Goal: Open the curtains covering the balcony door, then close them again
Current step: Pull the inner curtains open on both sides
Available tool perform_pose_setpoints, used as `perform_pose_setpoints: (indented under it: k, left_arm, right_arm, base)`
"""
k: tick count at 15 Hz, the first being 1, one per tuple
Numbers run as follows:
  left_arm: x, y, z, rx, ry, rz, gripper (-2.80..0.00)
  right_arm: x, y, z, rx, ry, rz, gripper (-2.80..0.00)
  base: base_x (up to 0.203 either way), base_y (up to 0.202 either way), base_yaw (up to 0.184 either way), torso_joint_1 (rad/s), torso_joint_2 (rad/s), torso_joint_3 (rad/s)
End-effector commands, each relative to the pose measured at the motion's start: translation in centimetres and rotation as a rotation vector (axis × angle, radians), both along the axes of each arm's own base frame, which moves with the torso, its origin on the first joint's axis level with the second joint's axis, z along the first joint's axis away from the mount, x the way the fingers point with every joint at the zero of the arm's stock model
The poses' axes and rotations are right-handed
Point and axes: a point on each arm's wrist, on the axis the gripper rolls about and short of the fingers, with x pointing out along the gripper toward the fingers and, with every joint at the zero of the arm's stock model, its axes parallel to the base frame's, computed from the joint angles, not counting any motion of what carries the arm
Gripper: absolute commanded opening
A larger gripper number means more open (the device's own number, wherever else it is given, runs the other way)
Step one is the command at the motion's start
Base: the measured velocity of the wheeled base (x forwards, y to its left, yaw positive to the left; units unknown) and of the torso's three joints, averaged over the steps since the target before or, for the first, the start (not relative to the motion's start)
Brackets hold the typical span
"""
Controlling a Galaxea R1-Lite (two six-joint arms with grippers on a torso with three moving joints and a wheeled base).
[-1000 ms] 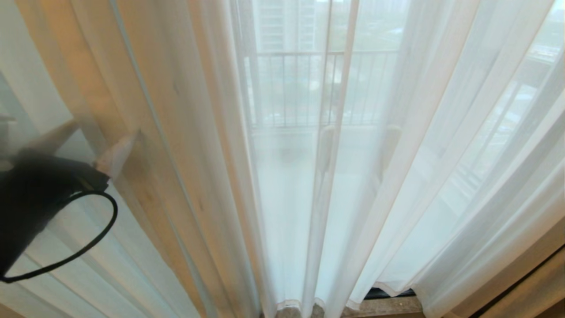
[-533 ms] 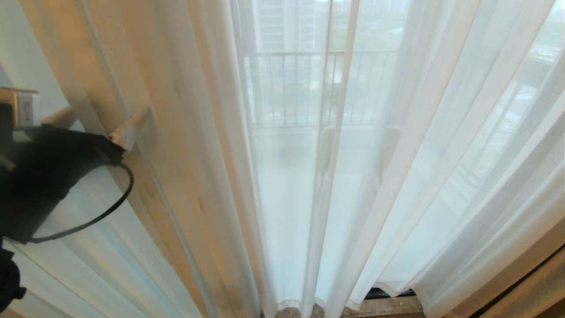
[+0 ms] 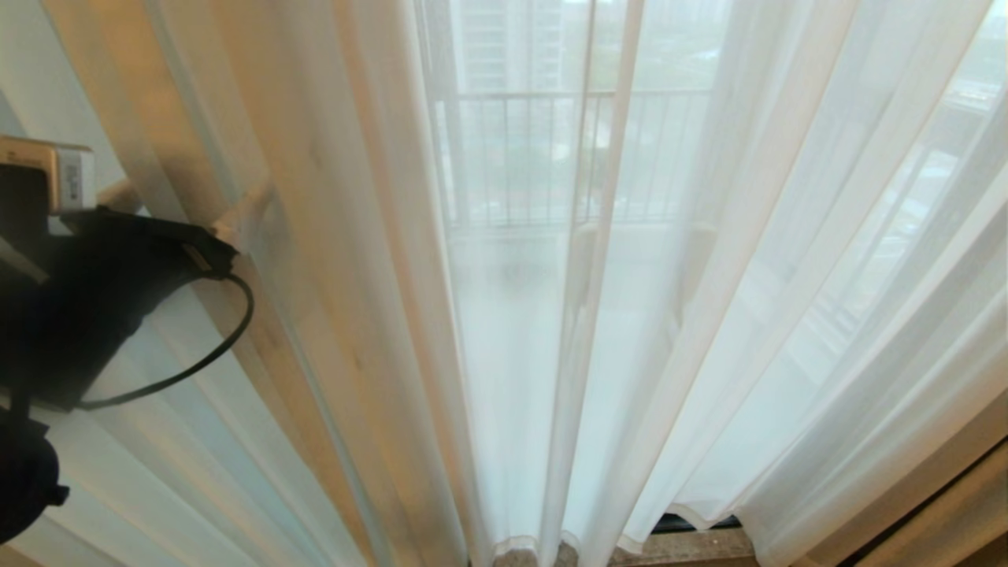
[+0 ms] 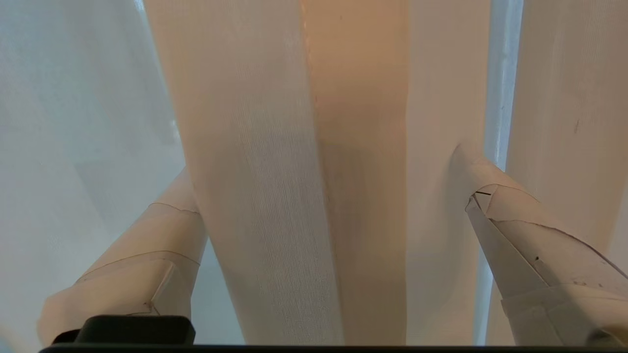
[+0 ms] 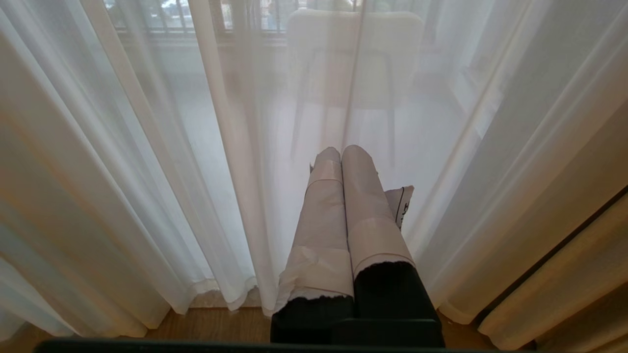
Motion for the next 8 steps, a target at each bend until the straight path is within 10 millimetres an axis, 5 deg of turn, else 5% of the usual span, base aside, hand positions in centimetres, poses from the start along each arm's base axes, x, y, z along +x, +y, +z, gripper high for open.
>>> perform_pose_setpoints:
  k: [1, 8]
  left_arm:
    - [0.20, -0.01, 0.24, 0.001, -0.016, 0.000, 0.00]
    - [0.50, -0.02, 0.93, 0.001, -0.045, 0.002, 0.00]
  right_arm:
    - [0.01, 0.00, 0.00, -0.001, 0.001, 0.001, -2.80]
    - [0.01, 0.00, 0.00, -0.001, 0.001, 0.001, -2.80]
  base:
    - [0.000, 0.000, 0.000, 0.000, 0.00, 0.000]
    - [0.000, 0.000, 0.000, 0.000, 0.00, 0.000]
